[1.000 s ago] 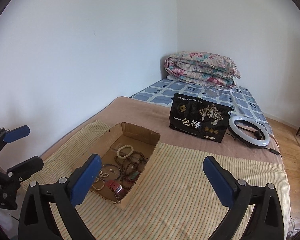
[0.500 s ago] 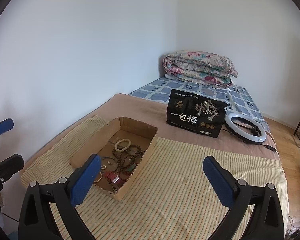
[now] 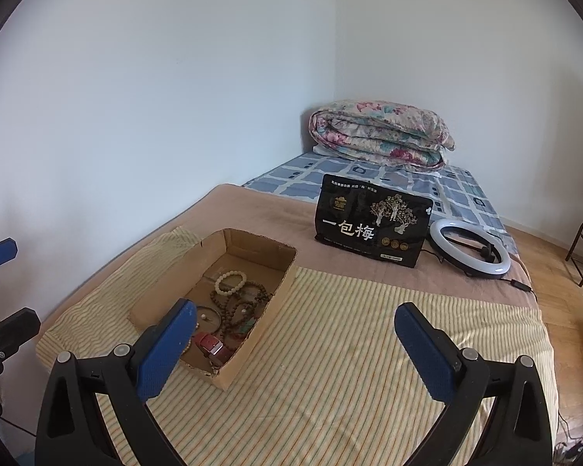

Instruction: Organize jewelry

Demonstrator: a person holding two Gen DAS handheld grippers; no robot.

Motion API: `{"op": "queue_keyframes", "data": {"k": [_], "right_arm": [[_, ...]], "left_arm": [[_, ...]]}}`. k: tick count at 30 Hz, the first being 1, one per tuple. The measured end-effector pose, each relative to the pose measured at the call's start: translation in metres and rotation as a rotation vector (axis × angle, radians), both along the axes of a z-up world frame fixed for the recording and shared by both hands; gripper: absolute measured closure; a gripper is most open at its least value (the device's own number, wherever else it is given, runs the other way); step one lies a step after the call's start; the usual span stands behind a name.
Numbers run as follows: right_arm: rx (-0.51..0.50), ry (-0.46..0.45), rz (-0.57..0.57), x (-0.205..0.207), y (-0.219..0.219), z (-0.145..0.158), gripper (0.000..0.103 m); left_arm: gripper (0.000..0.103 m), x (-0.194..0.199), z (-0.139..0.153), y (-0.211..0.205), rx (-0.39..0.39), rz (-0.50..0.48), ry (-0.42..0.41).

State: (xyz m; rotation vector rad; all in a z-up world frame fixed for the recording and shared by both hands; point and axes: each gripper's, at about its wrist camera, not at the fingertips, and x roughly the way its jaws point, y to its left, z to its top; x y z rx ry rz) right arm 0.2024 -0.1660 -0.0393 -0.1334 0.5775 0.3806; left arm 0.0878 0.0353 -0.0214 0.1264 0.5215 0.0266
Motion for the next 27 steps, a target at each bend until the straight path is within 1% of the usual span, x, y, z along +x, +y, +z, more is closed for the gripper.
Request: {"op": "queue_keyframes", "data": {"k": [27], "right_arm": [[-0.002, 0.006, 0.005, 0.001, -0.0005, -0.0013, 0.0]], "left_arm": [[0.0, -0.0006, -0.0004, 0.0021, -0.009, 0.007, 0.003]]}}
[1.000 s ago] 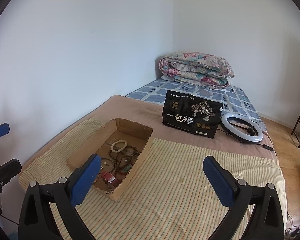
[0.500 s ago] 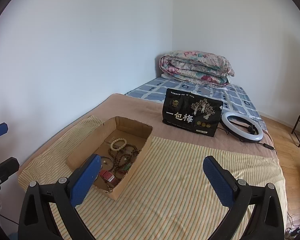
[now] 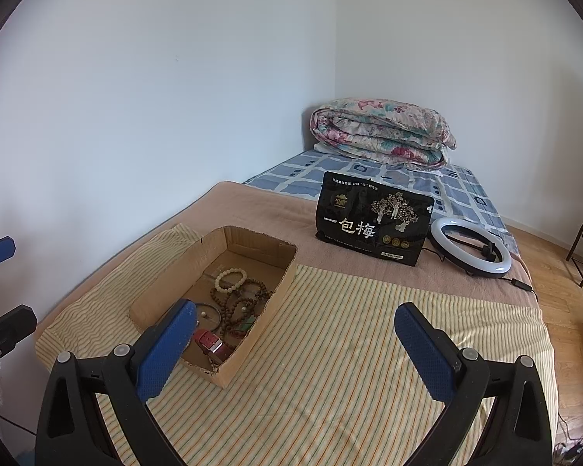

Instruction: Organize jewelry

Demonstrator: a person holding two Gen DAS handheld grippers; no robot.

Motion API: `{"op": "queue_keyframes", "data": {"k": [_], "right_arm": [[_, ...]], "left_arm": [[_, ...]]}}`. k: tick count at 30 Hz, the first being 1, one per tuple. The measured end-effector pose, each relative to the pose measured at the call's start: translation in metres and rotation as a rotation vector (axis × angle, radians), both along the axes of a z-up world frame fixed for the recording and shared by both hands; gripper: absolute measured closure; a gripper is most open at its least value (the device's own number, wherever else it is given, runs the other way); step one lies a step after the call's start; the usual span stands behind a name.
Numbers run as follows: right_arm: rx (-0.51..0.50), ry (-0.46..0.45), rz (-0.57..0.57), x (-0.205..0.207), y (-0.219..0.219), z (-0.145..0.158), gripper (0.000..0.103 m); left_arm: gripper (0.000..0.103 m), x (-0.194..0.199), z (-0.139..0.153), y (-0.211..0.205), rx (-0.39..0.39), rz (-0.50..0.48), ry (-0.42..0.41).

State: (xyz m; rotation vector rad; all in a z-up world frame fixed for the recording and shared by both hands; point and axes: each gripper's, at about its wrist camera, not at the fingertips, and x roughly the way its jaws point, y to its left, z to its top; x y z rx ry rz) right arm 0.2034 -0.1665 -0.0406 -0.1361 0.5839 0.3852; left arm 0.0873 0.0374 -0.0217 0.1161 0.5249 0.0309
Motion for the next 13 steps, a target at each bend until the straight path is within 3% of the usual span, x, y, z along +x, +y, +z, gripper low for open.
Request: {"op": "queue_keyframes", "data": {"k": [8, 13], "right_arm": [[-0.001, 0.002, 0.001, 0.0002, 0.0003, 0.0, 0.0], [-0.001, 0.002, 0.0, -0.0003, 0.0001, -0.0006, 0.0]], "left_arm": [[0.0, -0.0003, -0.0011, 0.0004, -0.011, 0.023, 0.014], [0.0, -0.0047, -0.0002, 0.0002, 0.008, 0.048, -0.023]]}}
